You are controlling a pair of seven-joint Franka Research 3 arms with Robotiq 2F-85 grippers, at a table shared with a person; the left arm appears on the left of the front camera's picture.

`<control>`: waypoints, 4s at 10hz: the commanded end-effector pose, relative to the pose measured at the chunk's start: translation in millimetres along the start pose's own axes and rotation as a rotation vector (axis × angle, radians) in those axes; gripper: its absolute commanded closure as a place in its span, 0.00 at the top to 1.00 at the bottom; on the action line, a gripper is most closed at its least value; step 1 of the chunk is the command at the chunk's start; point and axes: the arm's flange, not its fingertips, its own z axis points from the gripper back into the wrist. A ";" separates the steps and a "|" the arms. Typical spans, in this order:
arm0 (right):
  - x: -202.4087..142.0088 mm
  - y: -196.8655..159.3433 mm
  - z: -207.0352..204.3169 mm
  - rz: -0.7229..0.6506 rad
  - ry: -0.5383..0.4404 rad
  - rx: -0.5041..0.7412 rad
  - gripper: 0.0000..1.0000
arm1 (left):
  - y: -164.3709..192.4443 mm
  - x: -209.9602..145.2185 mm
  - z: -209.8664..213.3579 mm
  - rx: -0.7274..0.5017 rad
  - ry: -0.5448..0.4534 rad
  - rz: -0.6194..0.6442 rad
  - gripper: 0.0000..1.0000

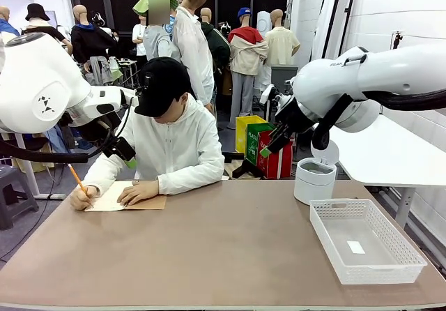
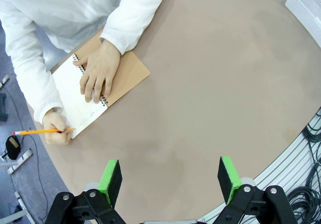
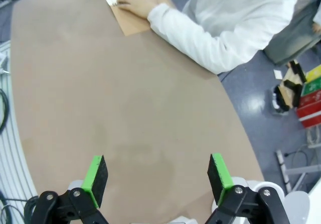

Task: Sort the paper based on its condition.
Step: If a person hands you a paper, place it in the Organizing basket , and if it's crumpled, put it in the Trash can.

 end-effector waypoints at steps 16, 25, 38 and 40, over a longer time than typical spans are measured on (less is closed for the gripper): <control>-3.1 -2.3 4.4 0.024 -0.060 0.018 1.00 | 0.6 -0.2 1.1 -0.004 -0.004 0.001 1.00; -3.1 -2.3 4.4 0.024 -0.060 0.018 1.00 | 0.6 -0.2 1.1 -0.004 -0.004 0.001 1.00; -3.1 -2.3 4.4 0.024 -0.060 0.018 1.00 | 0.6 -0.2 1.1 -0.004 -0.004 0.001 1.00; -3.1 -2.3 4.4 0.024 -0.060 0.018 1.00 | 0.6 -0.2 1.1 -0.004 -0.004 0.001 1.00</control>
